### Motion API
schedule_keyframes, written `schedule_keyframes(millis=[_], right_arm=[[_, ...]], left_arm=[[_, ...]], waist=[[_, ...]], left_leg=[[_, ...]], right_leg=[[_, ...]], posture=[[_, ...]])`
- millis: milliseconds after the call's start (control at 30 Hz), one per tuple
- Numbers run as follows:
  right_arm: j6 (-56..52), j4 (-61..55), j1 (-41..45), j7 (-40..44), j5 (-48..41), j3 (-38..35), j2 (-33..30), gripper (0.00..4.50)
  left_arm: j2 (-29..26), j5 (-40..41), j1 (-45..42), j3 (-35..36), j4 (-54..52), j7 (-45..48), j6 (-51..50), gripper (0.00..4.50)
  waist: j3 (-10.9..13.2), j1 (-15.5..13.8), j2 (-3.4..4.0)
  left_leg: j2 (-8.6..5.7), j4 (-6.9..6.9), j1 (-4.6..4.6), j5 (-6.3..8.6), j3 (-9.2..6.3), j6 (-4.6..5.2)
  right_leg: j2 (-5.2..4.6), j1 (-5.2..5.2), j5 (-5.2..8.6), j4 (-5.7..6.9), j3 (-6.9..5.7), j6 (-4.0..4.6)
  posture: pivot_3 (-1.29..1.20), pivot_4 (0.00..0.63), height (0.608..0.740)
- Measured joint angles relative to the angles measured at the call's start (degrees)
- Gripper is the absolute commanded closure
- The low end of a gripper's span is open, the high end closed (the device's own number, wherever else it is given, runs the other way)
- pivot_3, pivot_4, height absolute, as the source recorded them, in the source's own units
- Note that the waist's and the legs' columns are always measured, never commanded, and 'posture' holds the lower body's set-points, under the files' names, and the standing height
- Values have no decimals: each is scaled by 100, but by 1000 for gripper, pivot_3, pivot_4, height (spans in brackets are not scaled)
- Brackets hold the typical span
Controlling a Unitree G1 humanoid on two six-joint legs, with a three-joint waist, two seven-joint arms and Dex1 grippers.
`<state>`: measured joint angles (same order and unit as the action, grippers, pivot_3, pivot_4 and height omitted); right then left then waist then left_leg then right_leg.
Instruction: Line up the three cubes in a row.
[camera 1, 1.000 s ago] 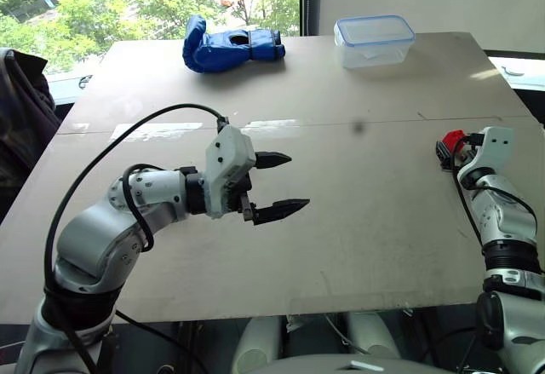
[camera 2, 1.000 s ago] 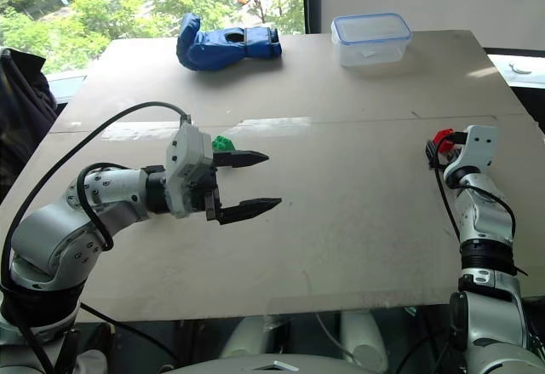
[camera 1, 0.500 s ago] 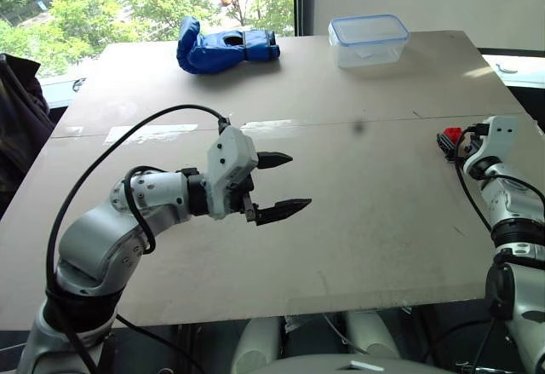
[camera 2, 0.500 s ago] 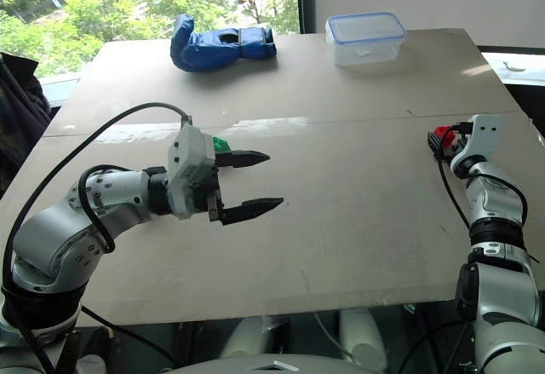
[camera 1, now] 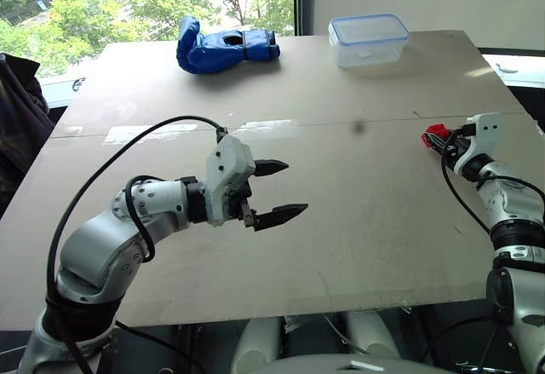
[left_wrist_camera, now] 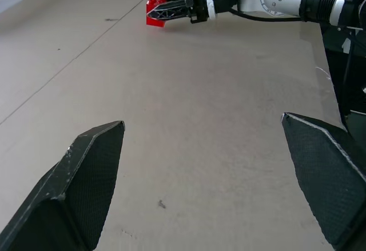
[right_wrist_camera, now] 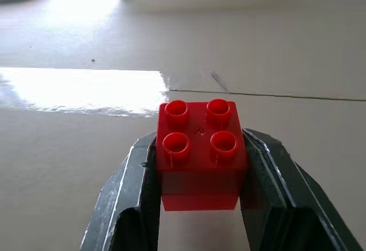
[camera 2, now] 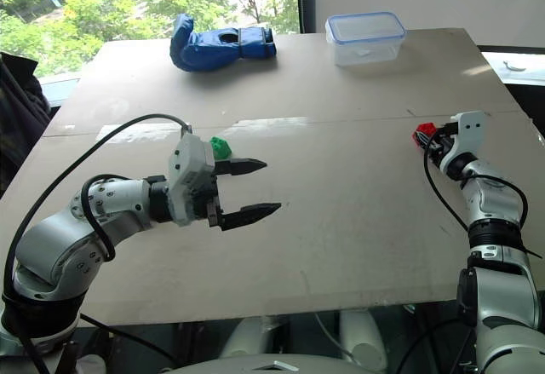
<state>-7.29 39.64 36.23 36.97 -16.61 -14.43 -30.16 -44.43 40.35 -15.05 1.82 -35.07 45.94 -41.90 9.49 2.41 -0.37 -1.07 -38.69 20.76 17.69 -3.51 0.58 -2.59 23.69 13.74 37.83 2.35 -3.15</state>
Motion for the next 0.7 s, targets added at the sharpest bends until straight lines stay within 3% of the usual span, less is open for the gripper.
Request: schedule_keyframes(millis=[67, 167, 400, 700], right_arm=[[-442, -1683, -894, 418, -364, 159, 28, 3163], [-882, -3044, -1782, 404, -517, 316, 94, 3163], [-1483, -6052, -3863, -1265, -391, 456, 1209, 3163], [-1640, -7217, -5176, -2989, 535, 1119, 2428, 3163]], left_arm=[[-64, -195, 432, 16, -4, 13, 159, 0], [-90, -432, 722, -13, 73, 19, 304, 0], [17, -591, 825, -26, 80, 60, 578, 0], [-10, -822, 809, -591, 110, 692, 952, 0]], waist=[[-1, -22, 1], [0, -62, 1], [-1, -142, 3], [-1, -141, 3]], left_leg=[[3, 5, 1, 4, -9, 6], [2, 7, 7, 11, -17, 19], [1, 9, 3, -1, -19, -4], [-3, 10, -5, -3, -6, -7]], right_leg=[[-2, 1, 1, -2, -3, 1], [-7, 2, 0, -5, -4, 0], [-6, 6, 2, 2, -5, 1], [-3, 4, 3, 1, -4, 1]], posture=[[0, 150, 740], [0, 150, 740], [0, 150, 740], [0, 150, 740]])
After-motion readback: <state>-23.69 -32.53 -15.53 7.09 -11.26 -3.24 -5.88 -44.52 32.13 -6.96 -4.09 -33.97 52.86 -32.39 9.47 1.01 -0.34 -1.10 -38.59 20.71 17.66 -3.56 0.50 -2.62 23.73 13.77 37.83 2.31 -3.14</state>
